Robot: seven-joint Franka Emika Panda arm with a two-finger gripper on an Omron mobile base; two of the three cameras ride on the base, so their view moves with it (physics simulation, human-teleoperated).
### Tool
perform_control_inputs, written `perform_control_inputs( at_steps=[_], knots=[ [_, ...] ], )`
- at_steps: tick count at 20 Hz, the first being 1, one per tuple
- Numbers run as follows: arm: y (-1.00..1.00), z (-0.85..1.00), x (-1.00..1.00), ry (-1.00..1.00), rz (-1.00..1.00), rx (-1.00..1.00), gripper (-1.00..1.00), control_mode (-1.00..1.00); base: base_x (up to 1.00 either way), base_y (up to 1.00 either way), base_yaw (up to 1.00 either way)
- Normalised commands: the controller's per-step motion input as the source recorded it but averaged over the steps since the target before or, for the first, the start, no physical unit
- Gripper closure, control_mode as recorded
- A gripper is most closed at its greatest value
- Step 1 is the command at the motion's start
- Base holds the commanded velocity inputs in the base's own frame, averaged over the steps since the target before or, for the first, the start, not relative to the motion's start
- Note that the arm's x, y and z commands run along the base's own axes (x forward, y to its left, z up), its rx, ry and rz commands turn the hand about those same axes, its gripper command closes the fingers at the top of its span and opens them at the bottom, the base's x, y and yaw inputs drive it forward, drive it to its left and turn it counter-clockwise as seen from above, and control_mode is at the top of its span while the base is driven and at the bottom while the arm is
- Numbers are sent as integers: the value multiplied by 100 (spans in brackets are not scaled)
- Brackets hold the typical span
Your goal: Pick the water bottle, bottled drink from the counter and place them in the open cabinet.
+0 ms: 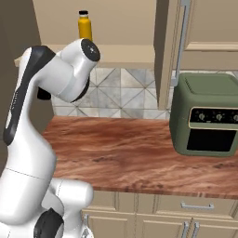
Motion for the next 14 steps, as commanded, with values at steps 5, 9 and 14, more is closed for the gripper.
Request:
perform_control_inputs(
  at_steps=[5,9,14],
  knots=[
    [0,23,2,0,3,-9,100,-100,0,0,0],
    [10,23,10,-8,0,-3,100,-100,0,0,0],
    [10,14,8,-21,-1,-2,100,-100,0,0,0]
  ],
)
